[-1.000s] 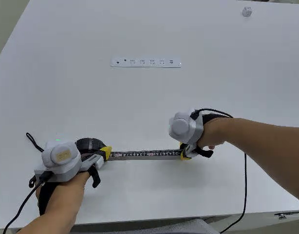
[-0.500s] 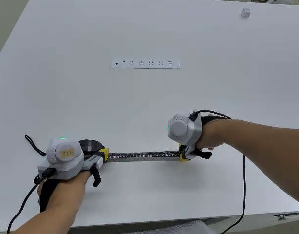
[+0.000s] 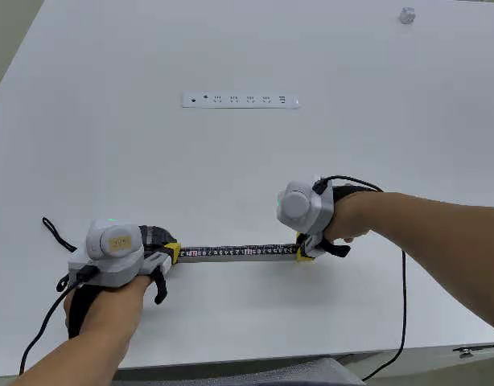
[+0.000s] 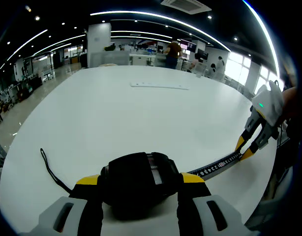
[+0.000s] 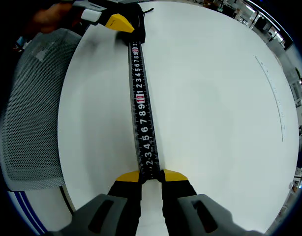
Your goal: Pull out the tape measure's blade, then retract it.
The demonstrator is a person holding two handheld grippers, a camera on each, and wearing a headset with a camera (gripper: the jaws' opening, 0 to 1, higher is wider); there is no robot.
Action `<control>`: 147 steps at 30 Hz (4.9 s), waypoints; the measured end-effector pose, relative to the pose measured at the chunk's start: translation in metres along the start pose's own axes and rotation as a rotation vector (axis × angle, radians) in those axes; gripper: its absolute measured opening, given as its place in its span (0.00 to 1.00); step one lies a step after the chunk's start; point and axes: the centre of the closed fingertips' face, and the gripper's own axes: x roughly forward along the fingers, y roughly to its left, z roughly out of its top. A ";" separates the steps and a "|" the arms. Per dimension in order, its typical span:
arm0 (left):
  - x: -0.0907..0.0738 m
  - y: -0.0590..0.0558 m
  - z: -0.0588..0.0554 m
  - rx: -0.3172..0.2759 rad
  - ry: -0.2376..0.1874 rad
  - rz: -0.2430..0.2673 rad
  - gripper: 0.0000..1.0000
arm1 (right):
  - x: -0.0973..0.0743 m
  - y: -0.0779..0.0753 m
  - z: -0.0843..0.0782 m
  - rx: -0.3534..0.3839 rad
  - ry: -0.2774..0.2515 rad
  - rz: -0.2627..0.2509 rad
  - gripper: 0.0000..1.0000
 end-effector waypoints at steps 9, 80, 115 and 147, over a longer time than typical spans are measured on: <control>0.001 0.002 0.000 -0.003 -0.005 -0.005 0.57 | 0.001 0.000 0.001 0.001 -0.011 -0.003 0.15; 0.001 0.000 -0.001 -0.011 0.005 -0.018 0.57 | 0.003 0.006 0.022 -0.013 -0.042 0.004 0.15; -0.001 0.000 0.000 -0.012 0.006 -0.019 0.57 | 0.005 0.007 0.037 -0.013 -0.065 0.006 0.15; -0.003 -0.002 0.000 -0.014 0.004 -0.023 0.58 | 0.008 0.010 0.049 -0.018 -0.078 0.009 0.15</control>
